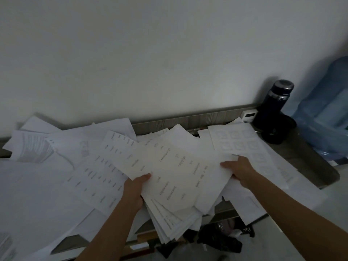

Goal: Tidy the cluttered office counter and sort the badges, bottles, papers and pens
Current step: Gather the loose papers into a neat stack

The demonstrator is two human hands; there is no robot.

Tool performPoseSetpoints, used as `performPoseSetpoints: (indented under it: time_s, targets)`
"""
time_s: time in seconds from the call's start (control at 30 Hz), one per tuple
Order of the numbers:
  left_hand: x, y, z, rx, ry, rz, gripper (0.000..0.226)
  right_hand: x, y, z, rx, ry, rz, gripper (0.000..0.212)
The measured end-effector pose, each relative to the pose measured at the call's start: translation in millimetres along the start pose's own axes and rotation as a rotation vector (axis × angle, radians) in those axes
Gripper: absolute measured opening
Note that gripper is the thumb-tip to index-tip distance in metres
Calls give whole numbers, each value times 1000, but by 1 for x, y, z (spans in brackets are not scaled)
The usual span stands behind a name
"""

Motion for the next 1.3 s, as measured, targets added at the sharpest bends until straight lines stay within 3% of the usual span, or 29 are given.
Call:
performPoseSetpoints:
  time_s: [0.13,0.2,0.27,0.33,0.43,0.5,0.6,0.67,0.8,0.9,1.07,1.17,1.3]
  targets:
    - [-2,0,-1,-11,74,-16,43,30,-40,-31,406,7,322,37]
    - [-2,0,1,-52,108,-5,37,48,-52,-43,453,-27,466,34]
    - [-5,2,2,-90,126,-14,37,51,-49,-37,474,-40,487,36]
    - [-7,4,0,-137,130,-33,39,28,-29,-15,467,14,351,40]
    - [-8,-7,-5,-174,110,4,42,-32,46,36,471,244,-165,46]
    - [-5,-20,-10,-193,67,57,40,-60,94,42,548,241,-365,56]
    - [-3,-30,-7,-236,14,70,40,-81,128,23,537,31,-401,82]
    - [-6,-30,-3,-261,-25,50,44,-82,130,16,445,-38,-390,87]
    - [-11,-29,-4,-309,-83,16,49,-81,104,7,299,-115,-200,102]
    - [-11,-30,-5,-322,-69,5,42,-70,82,12,388,-36,-85,62]
    - [-12,-29,-4,-328,-62,-8,44,-33,75,113,754,555,-323,37]
    - [-15,-27,-2,-339,-60,-18,44,3,90,174,384,630,-343,31]
    - [-14,-30,-4,-306,-63,-6,42,24,89,191,4,490,-178,25]
Point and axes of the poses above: each hand's wrist, its own x-axis away from the middle knuckle, its own y-axis out of the back of the hand, z = x × y, the point moved 10 cm from there along -x, towards the middle knuckle, and after that the axes turned 14 degrees about -z, right-handed, at the moved point
